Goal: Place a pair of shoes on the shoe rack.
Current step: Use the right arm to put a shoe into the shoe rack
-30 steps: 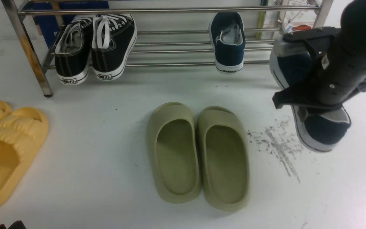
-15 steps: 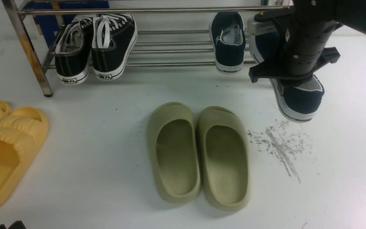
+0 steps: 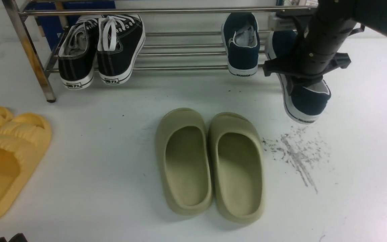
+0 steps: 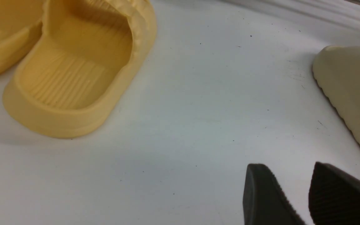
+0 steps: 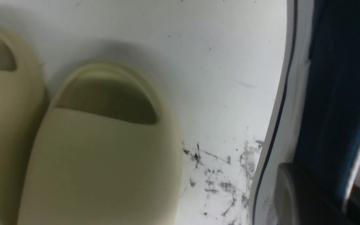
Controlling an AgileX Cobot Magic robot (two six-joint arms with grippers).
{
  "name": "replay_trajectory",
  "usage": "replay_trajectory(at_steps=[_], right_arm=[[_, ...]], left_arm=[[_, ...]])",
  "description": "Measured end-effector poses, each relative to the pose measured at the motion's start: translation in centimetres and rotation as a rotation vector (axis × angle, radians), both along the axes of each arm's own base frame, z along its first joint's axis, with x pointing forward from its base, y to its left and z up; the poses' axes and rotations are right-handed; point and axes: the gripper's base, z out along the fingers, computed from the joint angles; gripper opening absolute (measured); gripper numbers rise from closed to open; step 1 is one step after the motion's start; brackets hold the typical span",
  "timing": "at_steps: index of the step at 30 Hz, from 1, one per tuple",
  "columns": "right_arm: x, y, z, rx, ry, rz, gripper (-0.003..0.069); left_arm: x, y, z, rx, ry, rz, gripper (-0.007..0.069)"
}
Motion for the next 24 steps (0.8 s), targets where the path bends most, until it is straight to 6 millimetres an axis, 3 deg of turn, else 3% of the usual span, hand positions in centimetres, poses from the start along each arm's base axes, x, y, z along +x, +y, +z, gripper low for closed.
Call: replay_trajectory(at_steps=[15, 24], right_arm=[[5.6, -0.9, -0.1, 0.041, -0.087, -0.057, 0.0034], [7.4, -1.1, -1.9, 0.079, -0.079, -0.014, 0.0038]], left_arm=[[0.0, 0.0, 0.0, 0.000, 0.000, 0.000, 0.0239], [0.0, 0.0, 0.0, 0.000, 0.000, 0.000, 0.0239]])
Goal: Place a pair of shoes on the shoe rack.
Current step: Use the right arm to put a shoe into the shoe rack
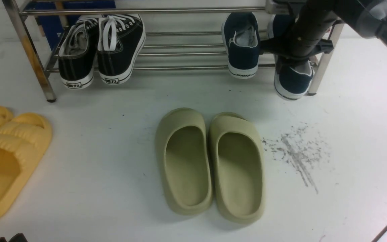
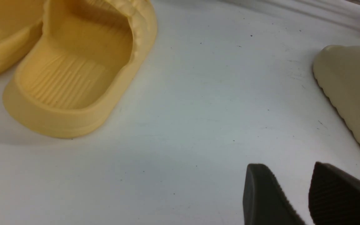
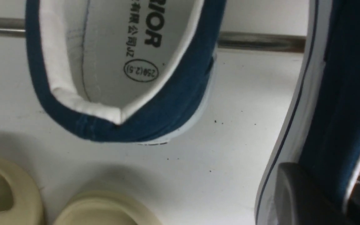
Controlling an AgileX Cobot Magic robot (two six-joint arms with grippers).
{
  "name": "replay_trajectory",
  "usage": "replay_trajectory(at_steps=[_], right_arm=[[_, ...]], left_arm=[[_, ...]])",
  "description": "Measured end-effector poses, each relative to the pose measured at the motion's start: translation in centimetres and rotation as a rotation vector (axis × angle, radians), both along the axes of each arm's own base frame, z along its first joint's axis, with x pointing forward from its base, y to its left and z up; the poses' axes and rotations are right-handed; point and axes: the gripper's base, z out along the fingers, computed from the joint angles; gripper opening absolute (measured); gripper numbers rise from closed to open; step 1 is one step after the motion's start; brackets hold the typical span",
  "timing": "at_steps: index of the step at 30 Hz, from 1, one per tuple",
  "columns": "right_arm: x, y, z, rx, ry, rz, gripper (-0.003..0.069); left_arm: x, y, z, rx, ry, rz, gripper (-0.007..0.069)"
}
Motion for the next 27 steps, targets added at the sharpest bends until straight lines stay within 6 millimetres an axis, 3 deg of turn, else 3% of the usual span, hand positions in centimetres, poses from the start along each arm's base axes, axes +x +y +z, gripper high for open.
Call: replay_trajectory(at_steps=[5, 13, 27], right_arm=[[0.4, 0.1, -0.2, 0.014, -0.021, 0.011, 0.0040], [1.0, 0.0, 1.6, 0.036, -0.117, 0.020, 0.0047], [1.8, 0.0, 1.0, 0.044, -0.162, 0.021, 0.0050]], left_arm=[[0.0, 0.0, 0.0, 0.000, 0.000, 0.000, 0.0239], [0.0, 0.0, 0.0, 0.000, 0.000, 0.000, 0.0239], [0.0, 0.0, 0.0, 0.000, 0.000, 0.000, 0.0239]])
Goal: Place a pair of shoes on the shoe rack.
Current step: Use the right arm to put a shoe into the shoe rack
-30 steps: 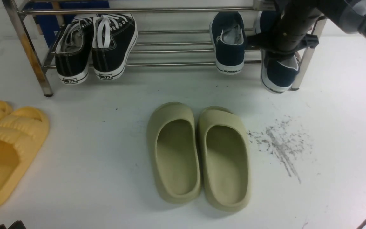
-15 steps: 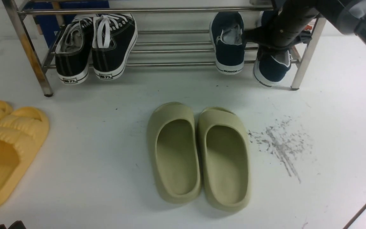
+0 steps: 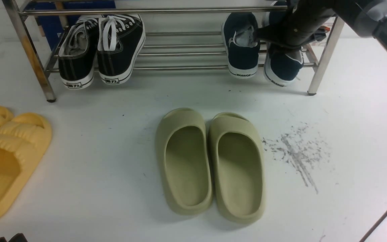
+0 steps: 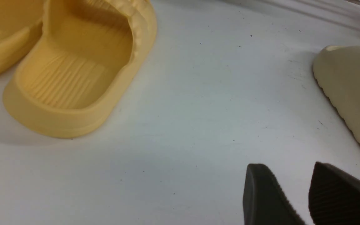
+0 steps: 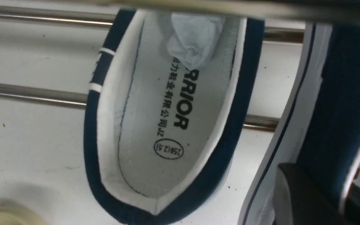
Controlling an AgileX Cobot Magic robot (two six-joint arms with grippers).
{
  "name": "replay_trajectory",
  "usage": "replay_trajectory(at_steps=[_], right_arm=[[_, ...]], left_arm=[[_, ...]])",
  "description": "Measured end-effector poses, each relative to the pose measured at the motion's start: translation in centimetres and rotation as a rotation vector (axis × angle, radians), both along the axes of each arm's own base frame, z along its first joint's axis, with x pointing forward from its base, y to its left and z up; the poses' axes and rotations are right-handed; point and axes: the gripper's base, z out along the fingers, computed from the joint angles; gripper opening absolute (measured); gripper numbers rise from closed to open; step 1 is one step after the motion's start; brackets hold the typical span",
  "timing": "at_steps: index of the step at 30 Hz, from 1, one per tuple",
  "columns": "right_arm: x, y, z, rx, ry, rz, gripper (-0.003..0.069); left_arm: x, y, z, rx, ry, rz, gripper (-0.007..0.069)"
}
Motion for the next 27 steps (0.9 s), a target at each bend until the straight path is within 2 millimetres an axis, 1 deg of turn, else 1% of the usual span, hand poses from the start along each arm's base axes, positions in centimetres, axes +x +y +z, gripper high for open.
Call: replay_trajectory(at_steps=[6, 13, 15, 17, 22, 23, 25, 26, 27], right_arm=[[0.5, 0.1, 0.1, 0.012, -0.051, -0.006, 0.0057], [0.7, 0.0, -0.3, 0.014, -0.061, -0.008, 0.0066], [0.9, 0.0, -0.3, 0.015, -0.070, -0.008, 0.0080], [0.9, 0.0, -0.3, 0.016, -0.075, -0.009, 0.0110], [1.0, 0.0, -0.1, 0.017, -0.091, -0.010, 0.0273], [0.9, 0.1, 0.1, 0.020, -0.091, -0.009, 0.0342], [0.7, 0.0, 0.7, 0.017, -0.083, -0.005, 0.0433], [0.5, -0.1, 1.1, 0.014, -0.078, -0.001, 0.0470], [0.4, -0.1, 1.2, 0.013, -0.074, 0.000, 0.0482]], left_arm=[[0.0, 0.0, 0.0, 0.000, 0.000, 0.000, 0.0239], [0.0, 0.0, 0.0, 0.000, 0.000, 0.000, 0.0239], [0.0, 0.0, 0.0, 0.000, 0.000, 0.000, 0.0239], [0.0, 0.0, 0.0, 0.000, 0.000, 0.000, 0.0239], [0.0, 0.0, 0.0, 0.000, 0.000, 0.000, 0.0239], [0.0, 0.0, 0.0, 0.000, 0.000, 0.000, 0.0239], [0.0, 0.0, 0.0, 0.000, 0.000, 0.000, 0.0239], [0.0, 0.0, 0.0, 0.000, 0.000, 0.000, 0.0239], [0.0, 0.0, 0.0, 0.000, 0.000, 0.000, 0.0239]])
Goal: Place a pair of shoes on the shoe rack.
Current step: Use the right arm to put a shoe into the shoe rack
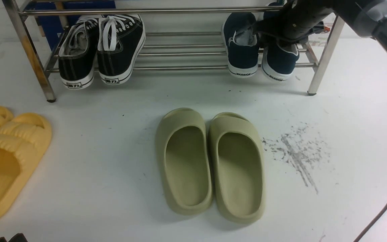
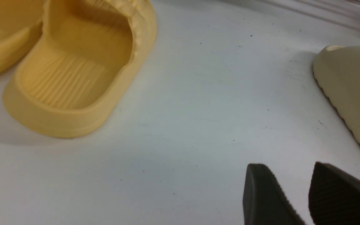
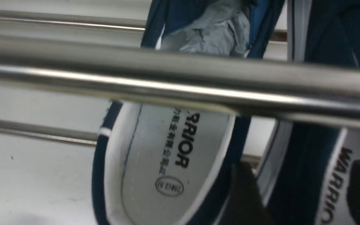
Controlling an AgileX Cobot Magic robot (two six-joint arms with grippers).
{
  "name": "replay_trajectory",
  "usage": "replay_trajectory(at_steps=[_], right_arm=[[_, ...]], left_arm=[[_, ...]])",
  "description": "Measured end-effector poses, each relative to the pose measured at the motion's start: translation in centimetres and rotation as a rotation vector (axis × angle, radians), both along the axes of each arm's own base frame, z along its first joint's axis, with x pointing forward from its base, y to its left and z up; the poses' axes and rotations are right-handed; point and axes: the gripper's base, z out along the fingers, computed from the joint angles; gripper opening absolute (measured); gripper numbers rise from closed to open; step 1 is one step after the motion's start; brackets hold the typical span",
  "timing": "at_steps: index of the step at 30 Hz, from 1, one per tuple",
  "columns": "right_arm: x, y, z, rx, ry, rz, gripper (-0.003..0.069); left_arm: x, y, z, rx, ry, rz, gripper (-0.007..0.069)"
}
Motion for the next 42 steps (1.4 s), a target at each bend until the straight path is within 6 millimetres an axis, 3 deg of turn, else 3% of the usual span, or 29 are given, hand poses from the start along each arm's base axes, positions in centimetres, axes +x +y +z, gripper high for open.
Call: replay_trajectory(at_steps=[3, 7, 13, 21, 23, 27, 32, 36, 42], right_arm=[[-0.8, -0.2, 1.3, -0.018, 0.027, 0.019, 0.0536], [-2.1, -0.4, 2.4, -0.086, 0.088, 0.091, 0.0520], [-3.0, -0.4, 2.7, -0.144, 0.105, 0.202, 0.0402], [-5.6, -0.7, 4.9, -0.131, 0.119, 0.252, 0.0239], [-6.2, -0.7, 4.2, -0.124, 0.160, 0.259, 0.0191], [-6.5, -0.5, 0.0, -0.111, 0.297, 0.288, 0.0131], [-4.9, -0.5, -4.3, -0.119, 0.266, 0.245, 0.0099], [-3.9, -1.5, -4.4, -0.090, 0.211, 0.146, 0.0096], [-3.2, -2.7, -2.6, -0.051, 0.173, 0.079, 0.0095]], left_arm=[[0.0, 0.0, 0.0, 0.000, 0.000, 0.000, 0.0239], [0.0, 0.0, 0.0, 0.000, 0.000, 0.000, 0.0239], [0.0, 0.0, 0.0, 0.000, 0.000, 0.000, 0.0239], [0.0, 0.0, 0.0, 0.000, 0.000, 0.000, 0.0239], [0.0, 0.0, 0.0, 0.000, 0.000, 0.000, 0.0239], [0.0, 0.0, 0.0, 0.000, 0.000, 0.000, 0.0239], [0.0, 0.0, 0.0, 0.000, 0.000, 0.000, 0.0239], [0.0, 0.0, 0.0, 0.000, 0.000, 0.000, 0.0239], [0.0, 0.0, 0.0, 0.000, 0.001, 0.000, 0.0239]])
